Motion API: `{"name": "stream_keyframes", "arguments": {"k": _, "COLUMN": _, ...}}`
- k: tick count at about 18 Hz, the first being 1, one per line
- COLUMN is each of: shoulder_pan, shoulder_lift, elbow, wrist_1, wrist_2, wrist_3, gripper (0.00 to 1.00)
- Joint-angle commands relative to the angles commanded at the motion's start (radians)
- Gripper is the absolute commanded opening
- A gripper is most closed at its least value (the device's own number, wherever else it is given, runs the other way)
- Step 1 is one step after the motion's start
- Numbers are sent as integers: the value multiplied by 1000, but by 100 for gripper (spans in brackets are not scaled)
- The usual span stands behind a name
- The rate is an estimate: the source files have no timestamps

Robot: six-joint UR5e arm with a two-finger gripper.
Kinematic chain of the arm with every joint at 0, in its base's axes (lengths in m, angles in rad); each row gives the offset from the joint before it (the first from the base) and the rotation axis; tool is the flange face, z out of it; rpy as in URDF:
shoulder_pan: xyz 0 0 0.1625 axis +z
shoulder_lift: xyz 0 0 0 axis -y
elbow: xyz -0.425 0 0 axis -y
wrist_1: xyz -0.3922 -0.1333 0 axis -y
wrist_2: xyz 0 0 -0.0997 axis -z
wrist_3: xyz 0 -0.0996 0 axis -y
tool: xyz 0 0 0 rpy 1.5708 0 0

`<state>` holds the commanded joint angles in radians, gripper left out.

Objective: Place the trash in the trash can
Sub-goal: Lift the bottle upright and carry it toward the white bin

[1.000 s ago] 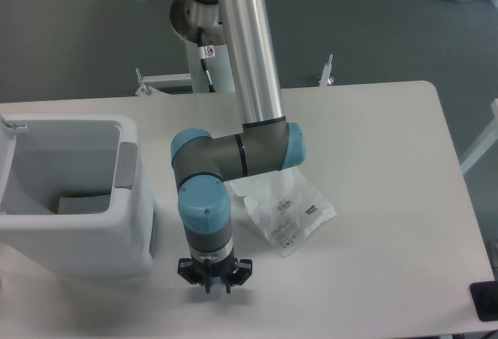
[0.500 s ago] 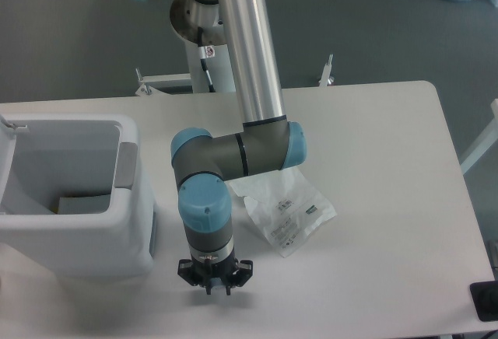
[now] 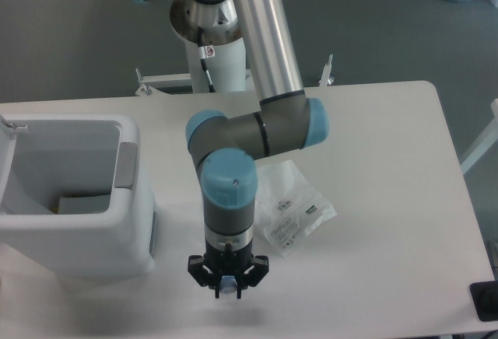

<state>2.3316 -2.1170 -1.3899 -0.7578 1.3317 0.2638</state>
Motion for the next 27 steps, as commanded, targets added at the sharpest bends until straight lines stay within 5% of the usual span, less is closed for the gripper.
{"name": "stream_keyframes", "arguments": {"k": 5, "shoulder_pan": 41, "shoulder_lift": 19, "elbow": 156, "wrist_1": 53, "wrist_2": -6, "wrist_3": 14, "gripper": 36}}
{"name": "stream_keyframes", "arguments": {"k": 9, "shoulder_pan": 60, "shoulder_lift": 52, "elbow": 224, "wrist_1": 113, "wrist_2": -28, "wrist_3": 2, "gripper": 36}}
{"name": "stream_keyframes", "arguments": {"k": 13, "shoulder_pan": 83, "shoulder_lift": 133, "elbow": 210, "wrist_1": 115, "wrist_2": -141, "wrist_3": -26, "gripper": 36}}
{"name": "stream_keyframes", "arguments": {"k": 19, "shoulder_pan": 25, "shoulder_lift": 238, "elbow": 193, "wrist_1": 118, "wrist_2": -143, "wrist_3": -28, "gripper": 36}}
{"name": "stream_keyframes", "arguments": {"k": 27, "shoulder_pan": -69, "shoulder_lift": 307, "elbow": 140, "wrist_1": 120, "wrist_2": -143, "wrist_3": -26, "gripper": 36}}
